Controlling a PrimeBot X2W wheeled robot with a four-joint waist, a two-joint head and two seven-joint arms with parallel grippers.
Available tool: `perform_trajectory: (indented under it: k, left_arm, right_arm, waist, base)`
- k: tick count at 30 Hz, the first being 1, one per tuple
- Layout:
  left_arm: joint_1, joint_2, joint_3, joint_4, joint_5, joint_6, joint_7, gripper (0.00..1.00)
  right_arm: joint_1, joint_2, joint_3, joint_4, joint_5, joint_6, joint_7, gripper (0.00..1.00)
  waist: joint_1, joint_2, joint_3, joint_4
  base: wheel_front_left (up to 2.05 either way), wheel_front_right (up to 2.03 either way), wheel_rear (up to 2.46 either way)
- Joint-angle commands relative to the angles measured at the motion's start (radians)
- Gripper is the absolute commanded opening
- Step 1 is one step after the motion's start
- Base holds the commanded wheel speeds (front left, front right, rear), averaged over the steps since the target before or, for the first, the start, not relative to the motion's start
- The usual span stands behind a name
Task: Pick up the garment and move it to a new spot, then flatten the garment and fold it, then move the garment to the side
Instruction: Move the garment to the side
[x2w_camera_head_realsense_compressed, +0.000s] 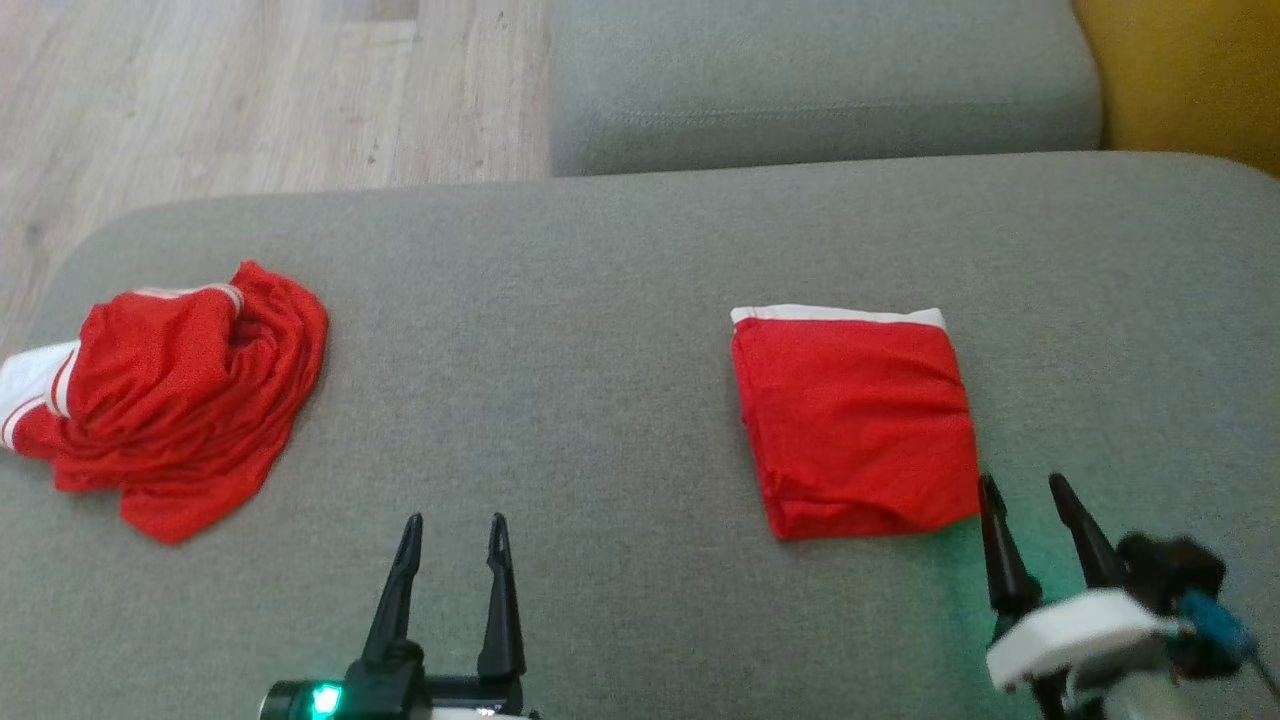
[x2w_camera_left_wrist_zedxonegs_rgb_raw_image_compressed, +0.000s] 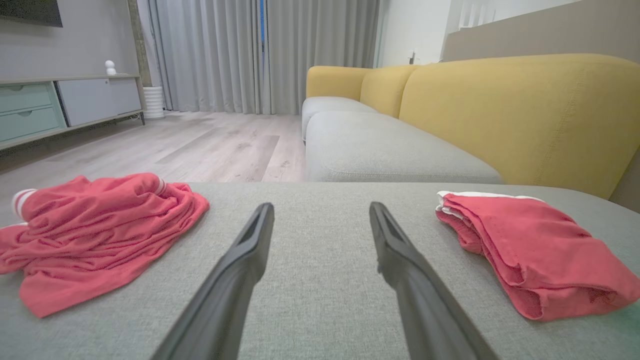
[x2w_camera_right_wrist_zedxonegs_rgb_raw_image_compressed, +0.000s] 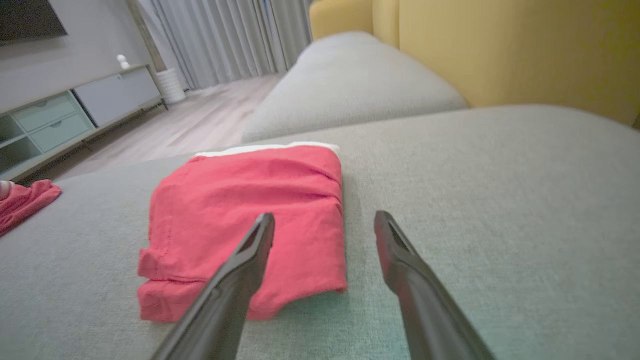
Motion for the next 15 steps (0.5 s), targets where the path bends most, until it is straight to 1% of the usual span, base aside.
perform_trajectory:
  k: [1, 2, 3, 9, 14, 15]
  left_arm:
    - [-0.053, -0.002, 0.015, -0.035, 0.006, 0.000, -0.010, 1.00]
    - [-0.060, -0.002, 0.012, -0.037, 0.007, -0.001, -0.010, 1.00]
    - [-0.060, -0.002, 0.012, -0.037, 0.007, -0.001, -0.010, 1.00]
    - [-0.111, -0.002, -0.009, -0.036, 0.005, -0.008, -0.010, 1.00]
    - [-0.148, -0.002, -0.019, -0.032, 0.003, -0.005, -0.010, 1.00]
    - [-0.152, -0.002, -0.019, -0.032, 0.003, -0.003, -0.010, 1.00]
  right_arm:
    - [-0.095, -0.025, 0.027, 0.012, 0.036, -0.001, 0.034, 1.00]
    - [-0.127, -0.033, 0.027, 0.034, 0.053, -0.001, 0.060, 1.00]
    - [-0.127, -0.033, 0.027, 0.034, 0.053, -0.001, 0.060, 1.00]
    - [-0.296, -0.088, 0.027, 0.151, 0.149, -0.001, 0.201, 1.00]
    - [-0.359, -0.104, 0.034, 0.239, 0.216, -0.001, 0.285, 1.00]
    - [-0.362, -0.102, 0.045, 0.248, 0.236, -0.001, 0.302, 0.96]
  waist:
    - [-0.0001, 0.0000, 0.025, 0.013]
    - [-0.0001, 0.0000, 0.037, 0.018]
    - [-0.0001, 0.0000, 0.037, 0.018]
    - [-0.0001, 0.0000, 0.105, 0.047]
    - [-0.0001, 0.0000, 0.138, 0.071]
    - [-0.0001, 0.0000, 0.143, 0.073]
  base:
    - [0.00, 0.00, 0.00]
    - [0.00, 0.00, 0.00]
    - [0.00, 0.00, 0.00]
    - [0.00, 0.00, 0.00]
    - [0.00, 0.00, 0.00]
    - [0.00, 0.00, 0.00]
